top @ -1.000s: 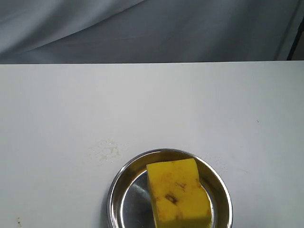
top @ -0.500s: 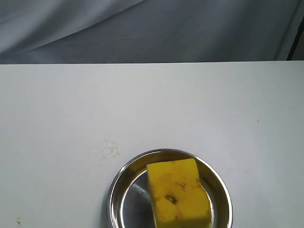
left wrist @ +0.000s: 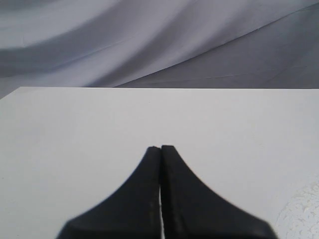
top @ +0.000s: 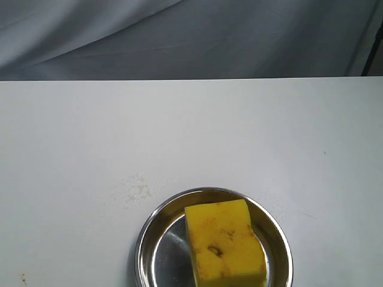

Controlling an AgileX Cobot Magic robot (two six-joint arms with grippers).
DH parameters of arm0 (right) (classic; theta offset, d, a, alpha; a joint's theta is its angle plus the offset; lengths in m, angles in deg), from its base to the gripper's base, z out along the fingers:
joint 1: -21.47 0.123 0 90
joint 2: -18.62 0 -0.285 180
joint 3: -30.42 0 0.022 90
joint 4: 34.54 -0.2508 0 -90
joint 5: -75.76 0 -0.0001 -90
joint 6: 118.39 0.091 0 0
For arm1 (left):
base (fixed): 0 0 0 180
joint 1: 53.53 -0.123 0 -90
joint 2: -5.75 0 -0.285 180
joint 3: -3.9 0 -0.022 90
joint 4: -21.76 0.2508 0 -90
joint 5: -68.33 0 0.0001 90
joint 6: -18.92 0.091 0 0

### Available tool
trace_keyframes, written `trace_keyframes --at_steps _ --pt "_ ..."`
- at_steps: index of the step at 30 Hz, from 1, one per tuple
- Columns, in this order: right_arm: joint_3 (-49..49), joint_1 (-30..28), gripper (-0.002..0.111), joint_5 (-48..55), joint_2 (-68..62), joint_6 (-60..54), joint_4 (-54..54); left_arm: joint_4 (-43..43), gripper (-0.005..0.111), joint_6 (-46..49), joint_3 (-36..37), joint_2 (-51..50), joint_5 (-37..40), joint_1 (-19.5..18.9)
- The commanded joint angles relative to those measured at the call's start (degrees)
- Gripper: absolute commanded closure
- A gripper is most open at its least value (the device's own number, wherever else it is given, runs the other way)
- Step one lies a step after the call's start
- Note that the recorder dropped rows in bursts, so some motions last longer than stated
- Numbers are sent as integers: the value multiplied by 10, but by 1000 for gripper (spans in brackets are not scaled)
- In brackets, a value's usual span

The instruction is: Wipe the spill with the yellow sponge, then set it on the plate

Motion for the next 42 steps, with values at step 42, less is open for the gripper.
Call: trace_keyframes --at_steps 42 --pt "178 -4 108 27 1 21 -46 0 107 -1 3 1 -1 -1"
